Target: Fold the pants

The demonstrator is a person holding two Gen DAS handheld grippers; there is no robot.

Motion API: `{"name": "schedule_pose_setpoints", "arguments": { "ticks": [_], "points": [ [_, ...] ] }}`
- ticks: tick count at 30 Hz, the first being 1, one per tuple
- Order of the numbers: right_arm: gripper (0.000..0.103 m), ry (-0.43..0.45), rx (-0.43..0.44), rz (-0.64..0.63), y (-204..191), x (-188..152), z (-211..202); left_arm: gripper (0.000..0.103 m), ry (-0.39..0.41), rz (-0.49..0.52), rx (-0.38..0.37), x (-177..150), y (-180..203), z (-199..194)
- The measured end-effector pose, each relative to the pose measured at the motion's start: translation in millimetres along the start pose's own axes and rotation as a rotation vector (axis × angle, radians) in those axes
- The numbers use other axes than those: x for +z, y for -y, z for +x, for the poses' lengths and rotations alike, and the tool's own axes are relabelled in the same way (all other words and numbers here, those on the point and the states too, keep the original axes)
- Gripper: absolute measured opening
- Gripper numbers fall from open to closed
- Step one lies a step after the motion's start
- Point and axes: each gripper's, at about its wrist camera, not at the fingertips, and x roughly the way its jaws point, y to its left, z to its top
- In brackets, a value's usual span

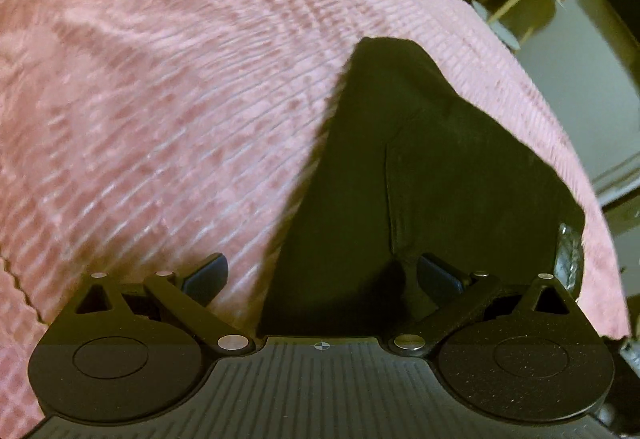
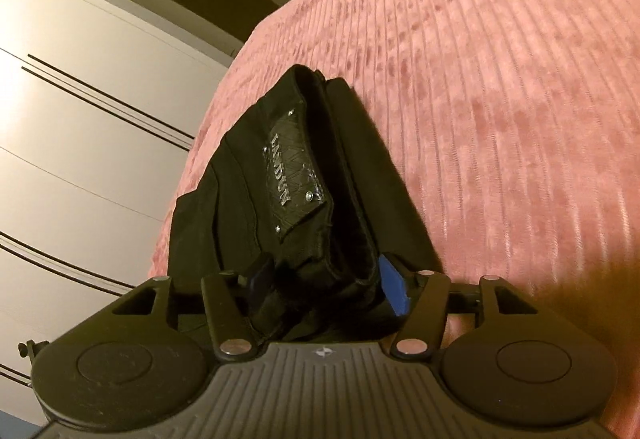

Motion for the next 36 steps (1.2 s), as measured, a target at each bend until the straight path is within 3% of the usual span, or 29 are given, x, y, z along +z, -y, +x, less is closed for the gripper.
{"name": "schedule_pose_setpoints", "arguments": {
  "ticks": [4,5,7,9,11,12,14,15,19,23,30,36],
  "points": [
    [0.040,0.028,-0.009,-0.064,-8,-1,1,0.103,0.011,-0.016,-0.005,2,-4,-3],
    [0.030,0.048,0.007,-0.080,-11,-1,-2,0.103,0.019,-0.008,-0.004,2,-3,-4],
    [0.024,0.082,0.074,-0.051,-9,2,-14,0.103,0.037,0.009,0.010,5,-3,-5],
    [0.018,0.099,0.009,-0.068,-8,7,-18,0.103,0.056,0.023,0.019,10,-4,-4],
    [0.027,0.103,-0.106,-0.120,-11,9,-14,0.103,0.053,0.028,0.020,16,-6,1],
    [0.029,0.092,-0.081,-0.084,-6,13,-14,0.103,0.049,0.030,0.012,19,-7,4],
    [0.062,0.042,-0.031,-0.032,0,21,-10,0.103,0.042,0.043,-0.019,23,-8,10],
    [0.067,0.024,-0.025,-0.036,0,25,-7,0.103,0.036,0.055,-0.036,25,-8,14],
    [0.068,-0.004,-0.032,-0.091,3,37,5,0.103,0.009,0.115,-0.115,35,-1,30],
    [0.068,-0.063,0.045,-0.027,19,49,22,0.103,-0.032,0.179,-0.200,42,7,51],
    [0.064,-0.102,0.165,0.074,41,65,45,0.103,-0.034,0.290,-0.250,51,27,75],
    [0.075,-0.125,0.237,0.004,31,69,63,0.103,-0.030,0.345,-0.298,60,39,89]
  ]
}}
